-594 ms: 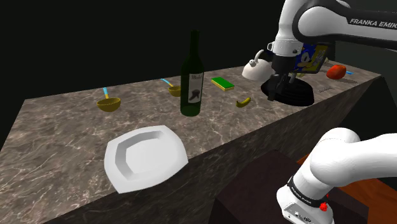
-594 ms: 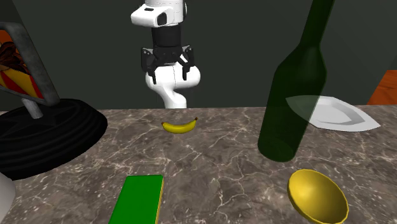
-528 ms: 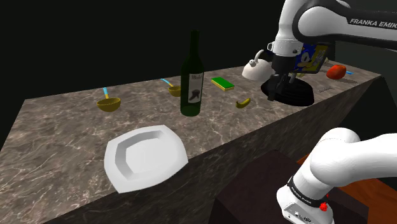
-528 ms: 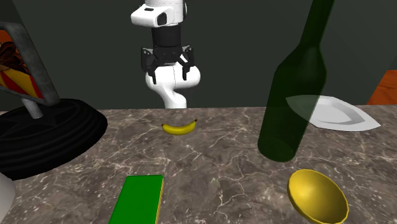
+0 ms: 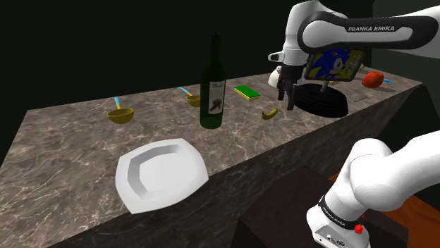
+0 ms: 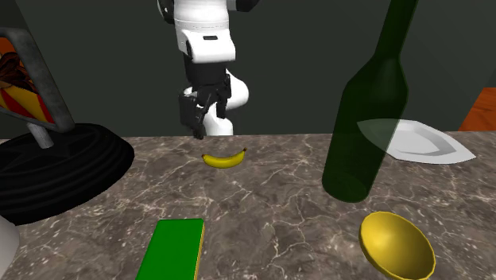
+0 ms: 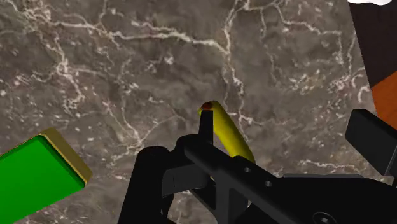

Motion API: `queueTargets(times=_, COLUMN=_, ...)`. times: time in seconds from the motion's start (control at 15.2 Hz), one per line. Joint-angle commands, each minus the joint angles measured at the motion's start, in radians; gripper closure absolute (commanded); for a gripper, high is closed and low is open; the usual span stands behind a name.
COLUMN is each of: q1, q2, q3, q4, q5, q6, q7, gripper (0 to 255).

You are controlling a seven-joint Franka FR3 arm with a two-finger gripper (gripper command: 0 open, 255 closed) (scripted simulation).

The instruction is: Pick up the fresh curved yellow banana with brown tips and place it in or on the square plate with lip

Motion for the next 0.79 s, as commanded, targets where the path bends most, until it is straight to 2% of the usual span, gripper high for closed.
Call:
queueTargets(times=0.0, q1=0.079, q2=0.076, q3=-0.051, q4=0.033, q5=-0.009, q6=0.05, q7=-0.227, gripper=0)
queueTargets(times=0.13, q1=0.152, q2=0.13, q3=-0.09, q4=0.056, q5=-0.009, q6=0.088, q7=-0.429, gripper=0)
queueTargets(times=0.73, q1=0.15, q2=0.132, q3=-0.106, q4=-0.045, q5=-0.021, q6=0.191, q7=-0.442, gripper=0)
